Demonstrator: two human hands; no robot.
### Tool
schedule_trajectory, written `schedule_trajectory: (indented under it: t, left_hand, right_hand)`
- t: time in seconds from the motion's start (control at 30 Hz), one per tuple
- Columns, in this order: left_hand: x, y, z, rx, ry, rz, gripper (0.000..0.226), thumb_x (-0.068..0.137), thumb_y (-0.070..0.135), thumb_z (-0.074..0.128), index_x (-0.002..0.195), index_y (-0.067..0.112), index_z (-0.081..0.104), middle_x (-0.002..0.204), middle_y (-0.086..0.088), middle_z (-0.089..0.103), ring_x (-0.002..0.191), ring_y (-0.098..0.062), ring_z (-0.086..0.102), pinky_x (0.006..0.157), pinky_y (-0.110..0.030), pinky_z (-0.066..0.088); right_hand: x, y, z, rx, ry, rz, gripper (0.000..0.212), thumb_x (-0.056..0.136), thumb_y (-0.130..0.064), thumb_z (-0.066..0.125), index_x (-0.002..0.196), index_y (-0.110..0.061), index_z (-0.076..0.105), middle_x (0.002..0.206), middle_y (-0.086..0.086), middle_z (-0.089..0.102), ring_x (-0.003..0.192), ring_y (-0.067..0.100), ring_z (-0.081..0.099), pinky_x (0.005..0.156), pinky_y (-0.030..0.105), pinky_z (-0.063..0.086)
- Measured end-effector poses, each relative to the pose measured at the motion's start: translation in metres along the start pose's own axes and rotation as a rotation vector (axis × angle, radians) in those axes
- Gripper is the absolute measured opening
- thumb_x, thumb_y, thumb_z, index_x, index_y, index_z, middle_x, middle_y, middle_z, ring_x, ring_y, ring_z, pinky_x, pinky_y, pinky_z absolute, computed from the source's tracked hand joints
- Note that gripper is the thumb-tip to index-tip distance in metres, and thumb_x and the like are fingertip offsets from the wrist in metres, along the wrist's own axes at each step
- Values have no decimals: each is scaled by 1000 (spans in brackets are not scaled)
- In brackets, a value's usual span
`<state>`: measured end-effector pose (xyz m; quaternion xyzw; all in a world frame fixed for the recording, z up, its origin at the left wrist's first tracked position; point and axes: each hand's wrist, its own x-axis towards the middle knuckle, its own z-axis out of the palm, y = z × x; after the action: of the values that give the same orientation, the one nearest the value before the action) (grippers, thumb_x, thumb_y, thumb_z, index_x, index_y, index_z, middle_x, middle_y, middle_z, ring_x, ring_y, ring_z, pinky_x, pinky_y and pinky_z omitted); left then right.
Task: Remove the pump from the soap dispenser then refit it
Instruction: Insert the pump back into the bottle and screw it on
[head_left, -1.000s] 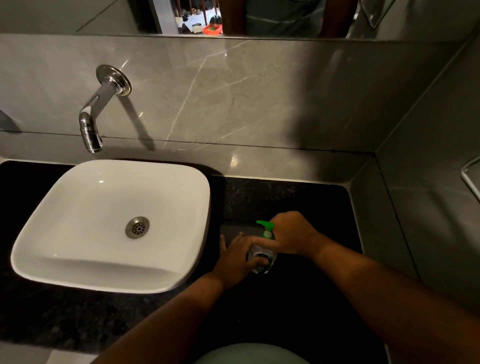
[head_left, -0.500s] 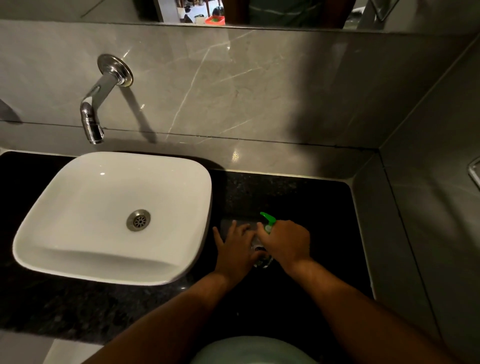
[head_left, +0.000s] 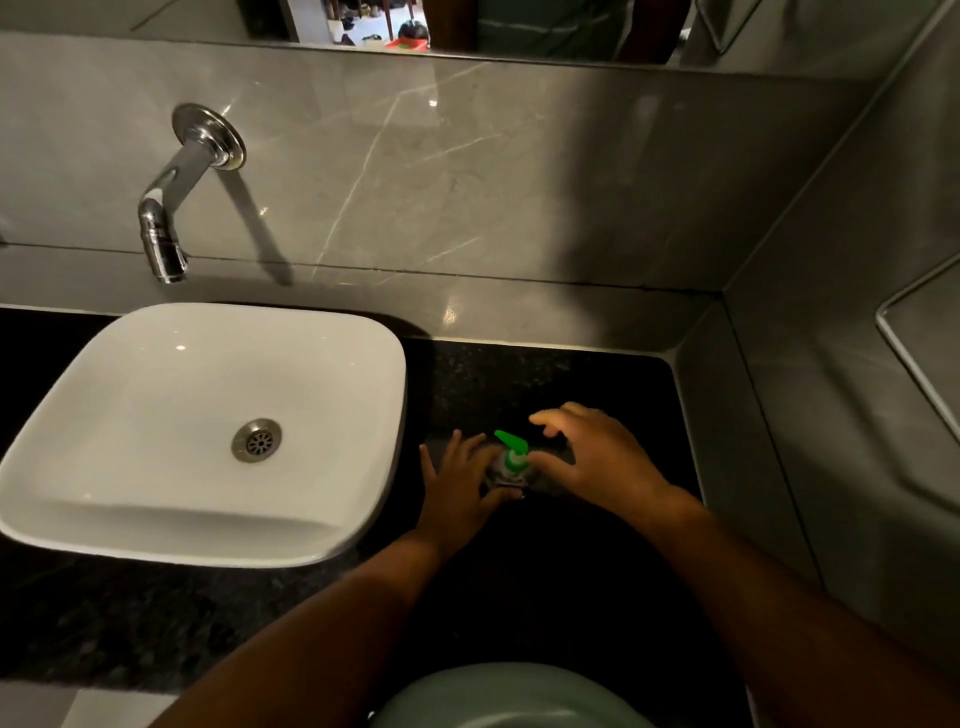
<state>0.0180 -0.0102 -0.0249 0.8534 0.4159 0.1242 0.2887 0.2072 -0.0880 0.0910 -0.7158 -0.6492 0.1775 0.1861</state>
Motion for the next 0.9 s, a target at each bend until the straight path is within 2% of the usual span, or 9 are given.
schedule_trajectory:
  t: [0.1, 0.27, 0.37, 0.5, 0.63, 0.73, 0.9]
  left_hand:
    - [-1, 1, 6, -20, -6, -18, 65, 74, 73, 51, 129, 37, 47, 144, 7, 42, 144, -20, 13, 108, -59, -15]
    - [-3, 2, 10, -18, -2, -54, 64, 77, 64, 59, 131, 33, 47, 143, 7, 44, 144, -21, 16, 109, -60, -12]
    - [-3, 4, 9, 28, -18, -64, 67, 79, 64, 58, 134, 28, 45, 144, 4, 44, 144, -21, 15, 109, -59, -13]
    - [-3, 4, 6, 11, -37, -70, 65, 79, 64, 58, 135, 35, 43, 144, 6, 42, 144, -20, 12, 108, -59, -15]
    - [-1, 5, 7, 48, -63, -89, 66, 81, 63, 57, 138, 33, 41, 147, 5, 40, 144, -20, 10, 108, -59, -16]
    - [-1, 4, 7, 50, -79, -87, 67, 81, 64, 55, 138, 33, 39, 148, 5, 38, 145, -20, 9, 108, -59, -16]
    - [0, 3, 6, 29, -81, -83, 66, 80, 64, 56, 136, 32, 41, 147, 4, 39, 145, -21, 10, 107, -59, -16]
  right_hand:
    - [9, -9, -17, -111, -140, -121, 47, 83, -50, 65, 125, -29, 60, 108, -5, 64, 97, 14, 60, 82, 35, 50]
    - [26, -25, -18, -252, -214, -242, 36, 85, -42, 64, 118, -27, 62, 105, -1, 64, 96, 23, 60, 82, 38, 49]
    - [32, -27, -20, -401, -267, -348, 31, 85, -44, 62, 113, -32, 61, 105, 0, 60, 94, 26, 59, 79, 39, 49]
    - [39, -27, -23, -566, -331, -539, 31, 75, -52, 60, 99, -32, 60, 102, -4, 56, 86, 24, 57, 69, 36, 44]
    - [50, -26, -27, -579, -374, -642, 25, 74, -49, 64, 93, -32, 60, 102, -7, 54, 85, 20, 53, 69, 34, 39]
    - [57, -25, -29, -552, -404, -698, 27, 71, -49, 67, 88, -30, 59, 98, -6, 55, 81, 20, 52, 67, 35, 41]
    - [61, -23, -29, -533, -453, -713, 30, 72, -54, 63, 89, -29, 57, 101, -7, 53, 83, 20, 51, 69, 37, 42]
